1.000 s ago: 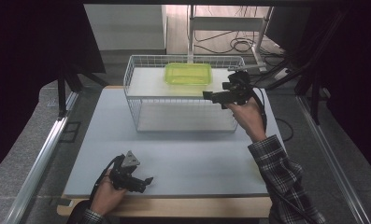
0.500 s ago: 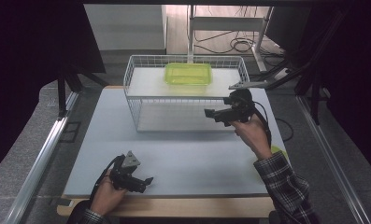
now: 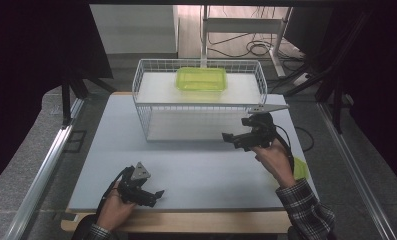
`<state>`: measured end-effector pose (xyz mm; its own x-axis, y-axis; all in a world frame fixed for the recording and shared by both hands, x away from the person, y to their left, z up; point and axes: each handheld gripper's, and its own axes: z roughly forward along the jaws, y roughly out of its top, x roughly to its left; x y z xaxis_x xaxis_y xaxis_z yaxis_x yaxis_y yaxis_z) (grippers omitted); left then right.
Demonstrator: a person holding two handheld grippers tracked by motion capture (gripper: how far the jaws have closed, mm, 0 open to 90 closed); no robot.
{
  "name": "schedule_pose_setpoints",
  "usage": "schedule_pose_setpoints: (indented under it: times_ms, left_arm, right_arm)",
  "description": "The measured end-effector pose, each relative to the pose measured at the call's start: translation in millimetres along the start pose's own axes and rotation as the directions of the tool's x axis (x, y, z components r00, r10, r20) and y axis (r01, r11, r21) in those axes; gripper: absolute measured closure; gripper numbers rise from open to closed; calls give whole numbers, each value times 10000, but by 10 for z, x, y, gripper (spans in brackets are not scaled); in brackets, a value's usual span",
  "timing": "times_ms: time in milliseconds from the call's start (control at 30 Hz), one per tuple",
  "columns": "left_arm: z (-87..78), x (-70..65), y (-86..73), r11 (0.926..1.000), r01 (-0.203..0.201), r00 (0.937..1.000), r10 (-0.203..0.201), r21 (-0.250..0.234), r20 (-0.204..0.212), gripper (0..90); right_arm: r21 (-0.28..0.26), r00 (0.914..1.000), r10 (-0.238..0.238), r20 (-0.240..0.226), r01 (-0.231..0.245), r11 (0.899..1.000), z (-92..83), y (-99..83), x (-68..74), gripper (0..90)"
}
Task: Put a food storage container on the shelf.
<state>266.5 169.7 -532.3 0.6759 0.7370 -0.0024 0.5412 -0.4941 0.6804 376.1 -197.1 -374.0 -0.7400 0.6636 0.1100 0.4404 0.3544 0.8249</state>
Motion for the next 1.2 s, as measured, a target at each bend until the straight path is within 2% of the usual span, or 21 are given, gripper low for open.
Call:
schedule_pose_setpoints:
  times_ms: [400, 733, 1067, 1200]
  left_arm:
    - [5, -6, 0, 10000, -72, 10000, 72, 40, -36, 20]
    - [10, -16, 2, 9999, -129, 9999, 129, -22, 13, 20]
    - [18, -32, 3, 9997, -251, 9997, 251, 19, -6, 19]
    - [21, -36, 1, 9995, -318, 9995, 318, 40, -33, 20]
  right_arm:
    - [96, 9999, 97, 121, -98, 9999, -49, -340, 74, 40]
    - [322, 9991, -100, 414, 87, 9994, -30, -669, 164, 35]
    - [394, 9978, -33, 661, 7, 9992, -24, -919, 143, 35]
    - [631, 9969, 24, 790, -74, 9980, 6, -1071, 134, 35]
